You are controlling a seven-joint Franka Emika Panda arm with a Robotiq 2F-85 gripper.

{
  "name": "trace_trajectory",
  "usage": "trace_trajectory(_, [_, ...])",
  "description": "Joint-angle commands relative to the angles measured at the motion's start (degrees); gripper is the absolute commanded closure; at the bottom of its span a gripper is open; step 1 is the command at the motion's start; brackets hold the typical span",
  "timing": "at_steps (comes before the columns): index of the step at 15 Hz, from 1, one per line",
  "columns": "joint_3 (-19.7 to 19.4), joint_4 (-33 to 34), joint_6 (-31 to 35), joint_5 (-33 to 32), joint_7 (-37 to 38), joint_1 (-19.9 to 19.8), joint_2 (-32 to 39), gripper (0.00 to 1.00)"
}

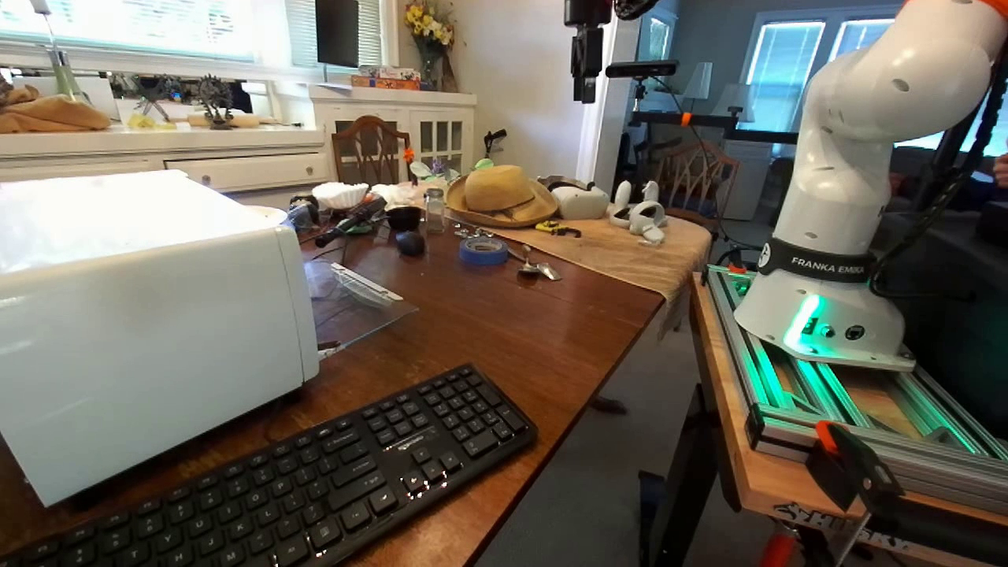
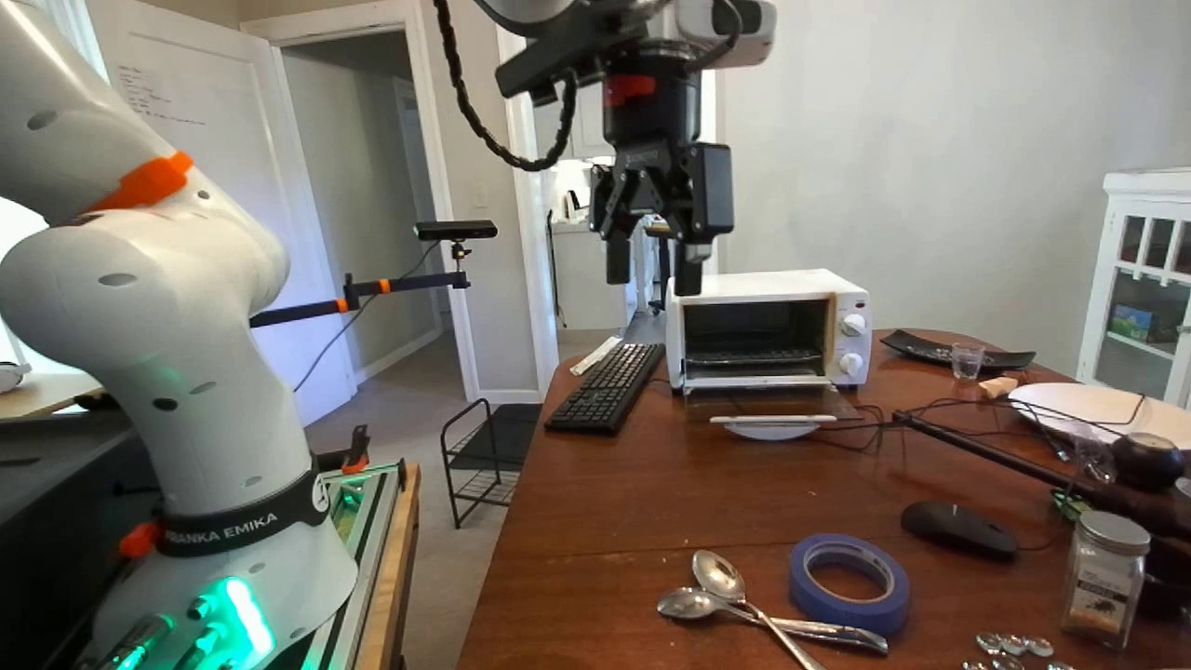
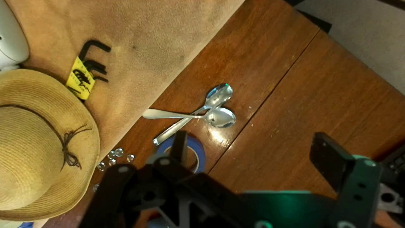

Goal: Put the blue masking tape in the oven then close the oven door.

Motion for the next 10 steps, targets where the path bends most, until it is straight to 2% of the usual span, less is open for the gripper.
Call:
trace_trajectory(1, [-1.88,6.93,3.54,4.93,-1.27,2.04,14.25,0.0])
trace_trajectory(4, [-1.47,13.42,2.4,6.28,0.02,2.66,24.8,0.0])
trace_trajectory(5, [1.07,16.35,0.63,7.81,-1.12,0.21,28.44,0.0])
trace_trajectory(6, [1.68,18.95,-1.02,8.94,-1.75,-0.23,31.52,0.0])
trace_trajectory(7, [2.53,12.26,2.72,6.57,-0.48,-1.21,24.19,0.0])
trace_trajectory(10, [3.74,17.23,1.56,7.34,-0.27,-1.81,30.91,0.0])
